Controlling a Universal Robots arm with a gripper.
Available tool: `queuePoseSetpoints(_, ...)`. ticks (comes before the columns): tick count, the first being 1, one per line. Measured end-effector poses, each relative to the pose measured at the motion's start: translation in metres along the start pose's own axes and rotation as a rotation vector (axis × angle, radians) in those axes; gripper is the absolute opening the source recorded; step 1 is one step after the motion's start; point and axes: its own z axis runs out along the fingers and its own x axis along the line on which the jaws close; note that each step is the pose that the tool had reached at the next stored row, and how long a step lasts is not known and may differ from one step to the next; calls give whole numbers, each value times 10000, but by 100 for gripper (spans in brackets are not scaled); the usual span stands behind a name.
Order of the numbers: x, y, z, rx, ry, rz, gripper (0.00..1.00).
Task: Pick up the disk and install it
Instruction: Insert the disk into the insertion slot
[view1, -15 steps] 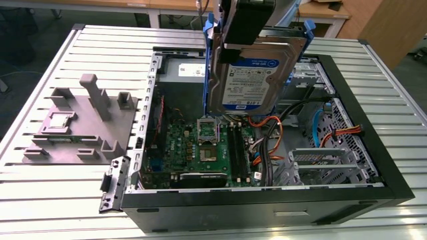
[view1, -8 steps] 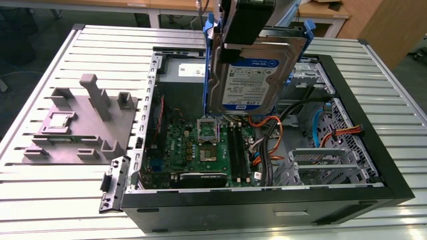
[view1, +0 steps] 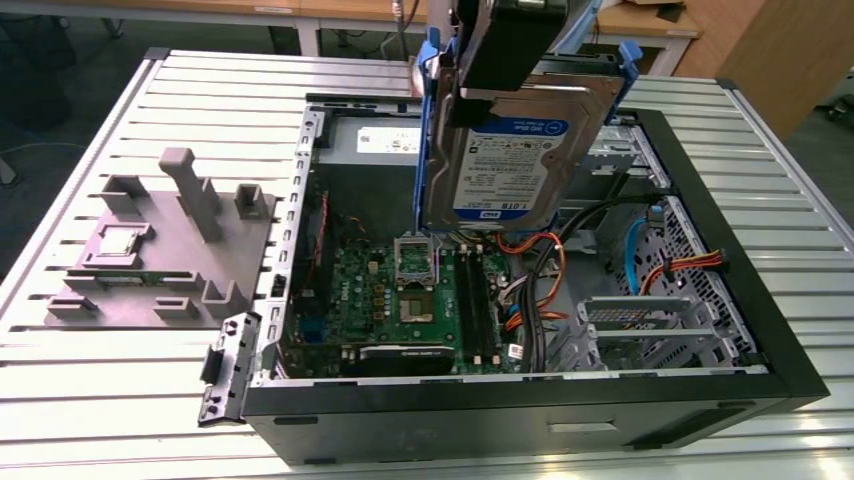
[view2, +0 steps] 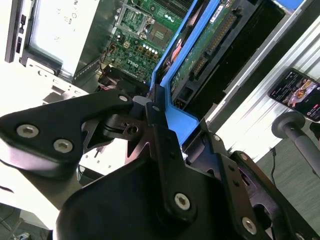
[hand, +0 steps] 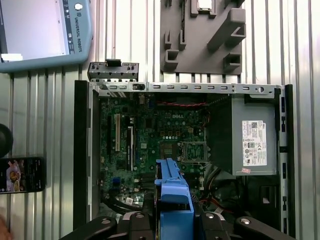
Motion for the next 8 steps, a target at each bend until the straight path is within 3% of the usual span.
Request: queuePoseSetpoints(8, 0, -9, 1, 0, 0, -1, 36)
